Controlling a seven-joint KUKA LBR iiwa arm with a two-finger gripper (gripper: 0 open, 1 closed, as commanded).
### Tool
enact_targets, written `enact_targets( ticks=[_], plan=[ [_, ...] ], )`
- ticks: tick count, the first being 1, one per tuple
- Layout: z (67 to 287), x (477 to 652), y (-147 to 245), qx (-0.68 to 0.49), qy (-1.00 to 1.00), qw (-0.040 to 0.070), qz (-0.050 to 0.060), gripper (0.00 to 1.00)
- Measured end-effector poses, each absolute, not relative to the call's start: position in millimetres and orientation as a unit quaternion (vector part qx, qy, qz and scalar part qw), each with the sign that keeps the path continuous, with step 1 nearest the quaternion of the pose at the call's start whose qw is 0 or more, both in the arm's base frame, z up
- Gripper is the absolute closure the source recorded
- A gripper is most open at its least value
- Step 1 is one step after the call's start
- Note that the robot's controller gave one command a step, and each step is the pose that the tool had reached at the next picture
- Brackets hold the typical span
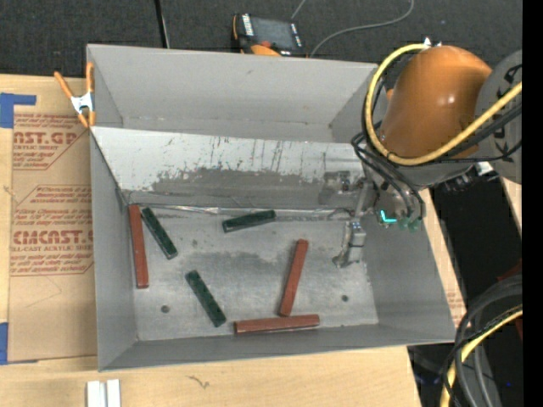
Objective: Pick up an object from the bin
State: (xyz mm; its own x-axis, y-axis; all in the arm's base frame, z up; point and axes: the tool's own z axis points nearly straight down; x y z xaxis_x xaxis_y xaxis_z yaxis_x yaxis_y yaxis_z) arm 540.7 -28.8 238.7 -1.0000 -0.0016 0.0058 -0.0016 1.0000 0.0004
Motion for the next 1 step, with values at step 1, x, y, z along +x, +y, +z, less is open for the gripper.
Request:
enact_targets(
  ticks=[1],
  plan=[
    [143.3,569.0,-4.6,0.246,-0.969,0.001,-0.001,0.0]
  ],
)
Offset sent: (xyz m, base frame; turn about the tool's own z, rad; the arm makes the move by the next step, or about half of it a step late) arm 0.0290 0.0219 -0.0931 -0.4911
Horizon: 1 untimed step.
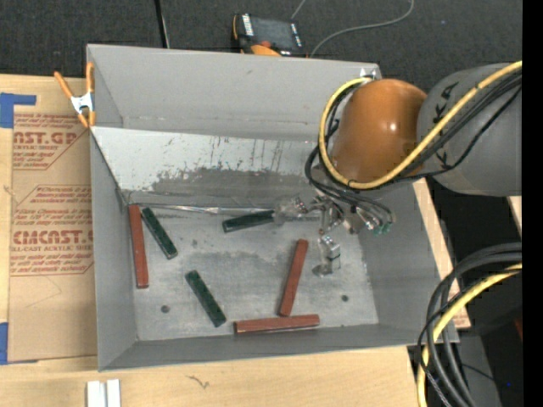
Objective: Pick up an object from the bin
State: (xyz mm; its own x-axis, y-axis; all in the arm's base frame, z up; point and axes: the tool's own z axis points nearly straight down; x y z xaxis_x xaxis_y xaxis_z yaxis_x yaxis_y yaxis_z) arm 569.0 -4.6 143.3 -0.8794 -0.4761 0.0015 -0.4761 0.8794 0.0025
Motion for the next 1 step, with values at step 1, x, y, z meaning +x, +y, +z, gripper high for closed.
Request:
enact_targets(
  ticks=[1],
  plan=[
    [68.2,550.9,-24.4,0.364,-0.931,0.002,-0.001,0.0]
  ],
)
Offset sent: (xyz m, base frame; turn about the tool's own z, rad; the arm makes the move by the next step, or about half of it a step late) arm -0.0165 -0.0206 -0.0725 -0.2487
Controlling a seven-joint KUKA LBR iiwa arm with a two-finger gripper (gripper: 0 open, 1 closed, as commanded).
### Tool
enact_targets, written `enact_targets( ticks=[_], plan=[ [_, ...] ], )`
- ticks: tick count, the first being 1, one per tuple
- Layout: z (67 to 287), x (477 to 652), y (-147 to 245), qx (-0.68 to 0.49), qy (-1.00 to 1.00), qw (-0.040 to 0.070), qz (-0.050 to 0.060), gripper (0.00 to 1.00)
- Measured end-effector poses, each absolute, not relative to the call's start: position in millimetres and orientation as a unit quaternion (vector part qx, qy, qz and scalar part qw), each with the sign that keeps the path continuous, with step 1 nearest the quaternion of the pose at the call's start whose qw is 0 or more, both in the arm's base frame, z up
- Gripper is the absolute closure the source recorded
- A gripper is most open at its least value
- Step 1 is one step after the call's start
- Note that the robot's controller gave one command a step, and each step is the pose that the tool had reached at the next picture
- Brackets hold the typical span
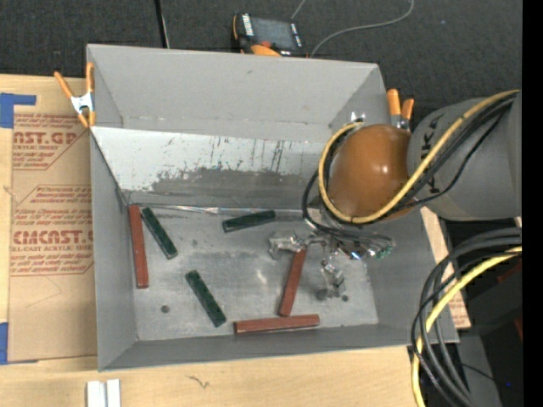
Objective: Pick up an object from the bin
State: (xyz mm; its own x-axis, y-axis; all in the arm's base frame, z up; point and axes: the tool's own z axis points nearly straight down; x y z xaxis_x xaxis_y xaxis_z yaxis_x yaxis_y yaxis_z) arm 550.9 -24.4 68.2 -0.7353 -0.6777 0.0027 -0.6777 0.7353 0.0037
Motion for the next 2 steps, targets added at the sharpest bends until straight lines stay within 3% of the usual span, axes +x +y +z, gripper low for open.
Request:
enact_targets(
  ticks=[1,2],
  plan=[
    [70.5,552.5,-24.3,0.363,-0.932,0.0,-0.001,1.0],
    [230.7,561.7,-22.3,0.337,-0.941,-0.005,0.002,1.0]
  ],
)
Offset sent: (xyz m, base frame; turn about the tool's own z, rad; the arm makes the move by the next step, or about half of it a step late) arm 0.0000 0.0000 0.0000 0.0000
